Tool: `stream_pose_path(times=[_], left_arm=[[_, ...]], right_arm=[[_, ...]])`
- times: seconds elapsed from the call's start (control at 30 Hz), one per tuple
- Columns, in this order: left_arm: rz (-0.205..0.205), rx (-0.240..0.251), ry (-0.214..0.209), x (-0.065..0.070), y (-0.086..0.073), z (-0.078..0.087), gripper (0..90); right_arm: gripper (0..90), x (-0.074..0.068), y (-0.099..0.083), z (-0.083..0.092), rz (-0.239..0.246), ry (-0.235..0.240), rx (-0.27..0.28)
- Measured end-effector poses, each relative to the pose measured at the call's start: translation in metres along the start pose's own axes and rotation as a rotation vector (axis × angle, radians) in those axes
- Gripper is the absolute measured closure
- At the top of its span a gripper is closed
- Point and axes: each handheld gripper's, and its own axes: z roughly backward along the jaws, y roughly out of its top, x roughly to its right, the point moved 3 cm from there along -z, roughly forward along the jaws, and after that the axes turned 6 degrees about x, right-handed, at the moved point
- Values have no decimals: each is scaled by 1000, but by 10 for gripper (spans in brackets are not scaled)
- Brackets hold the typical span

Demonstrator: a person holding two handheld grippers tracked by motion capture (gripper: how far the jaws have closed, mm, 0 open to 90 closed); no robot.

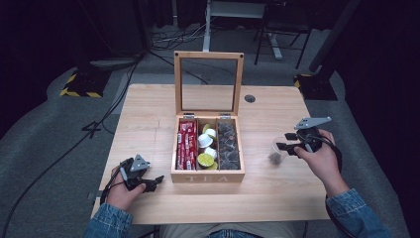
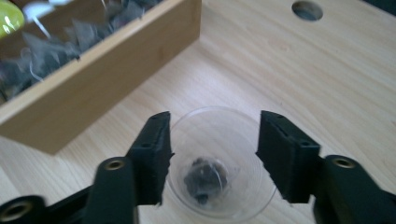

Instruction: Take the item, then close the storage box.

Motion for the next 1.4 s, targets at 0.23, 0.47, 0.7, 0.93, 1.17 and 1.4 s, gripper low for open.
stream_pose_path(times=[0.23,0.47,0.7,0.93,1.17,1.4], left_arm=[[-4,-3,0,-1,0,0,229],[-2,-4,0,0,0,0,227],[2,-2,0,0,1,-1,225],[-6,-1,-2,-1,1,-2,219],[4,-1,3,0,1,-1,220],[6,-1,2,0,1,-1,220]], right_arm=[[332,1,10,4,-53,54,160],[310,2,27,11,-74,64,237],[302,-3,43,8,-108,87,330],[284,-6,68,0,-84,89,348],[282,-4,95,-14,-78,95,364],[280,6,120,-28,-87,88,377]])
